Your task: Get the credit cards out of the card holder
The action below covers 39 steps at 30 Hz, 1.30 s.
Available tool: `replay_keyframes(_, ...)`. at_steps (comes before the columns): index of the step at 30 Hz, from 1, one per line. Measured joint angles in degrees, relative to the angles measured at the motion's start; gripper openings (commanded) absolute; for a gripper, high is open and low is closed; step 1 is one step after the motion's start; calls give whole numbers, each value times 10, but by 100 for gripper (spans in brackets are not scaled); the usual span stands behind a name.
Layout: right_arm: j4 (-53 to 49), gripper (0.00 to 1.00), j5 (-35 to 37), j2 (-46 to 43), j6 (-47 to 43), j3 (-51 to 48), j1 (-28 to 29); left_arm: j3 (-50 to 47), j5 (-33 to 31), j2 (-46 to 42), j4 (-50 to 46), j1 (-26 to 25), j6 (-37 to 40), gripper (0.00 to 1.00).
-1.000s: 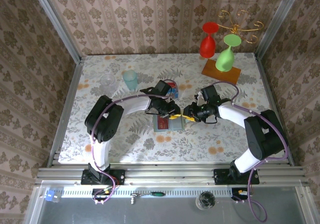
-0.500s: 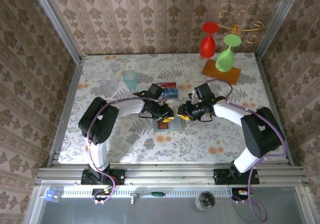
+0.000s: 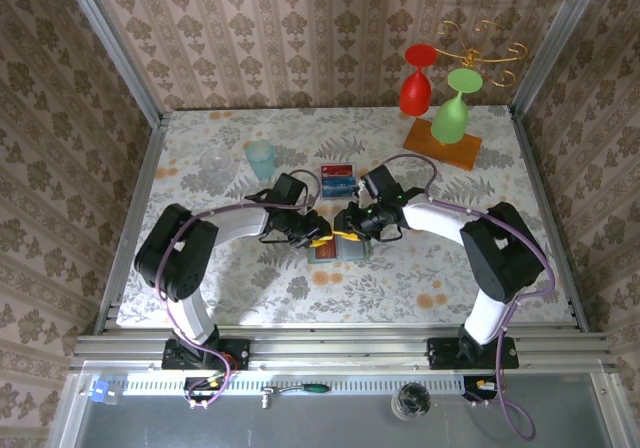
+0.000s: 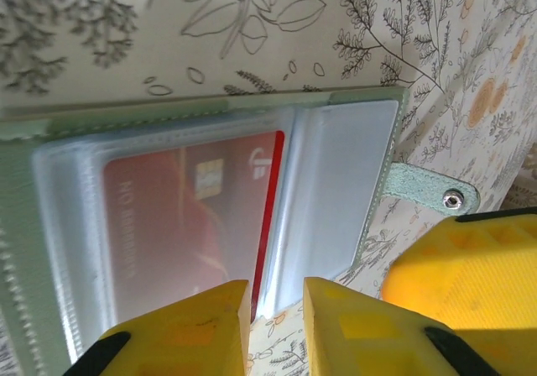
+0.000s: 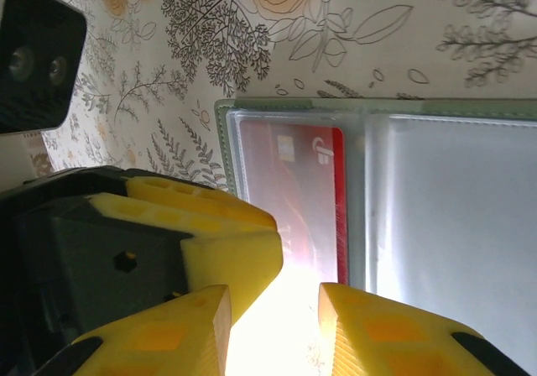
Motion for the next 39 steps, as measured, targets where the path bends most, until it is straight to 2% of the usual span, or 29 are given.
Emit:
replay_keyframes(9,-3,32,11,47,2,45,25,-56,1,-52,16,26,0,24)
replay_keyframes(22,-21,32,19,50,2,49,29,-64,14,-47,35,36,0,21)
replay_keyframes(32,-33,31,29,67,-5,52,29,-64,15,-19,36,36,7,6)
replay_keyframes(39,-33,31,29,78,-5,53,29,-57,3,-18,12,36,29,3)
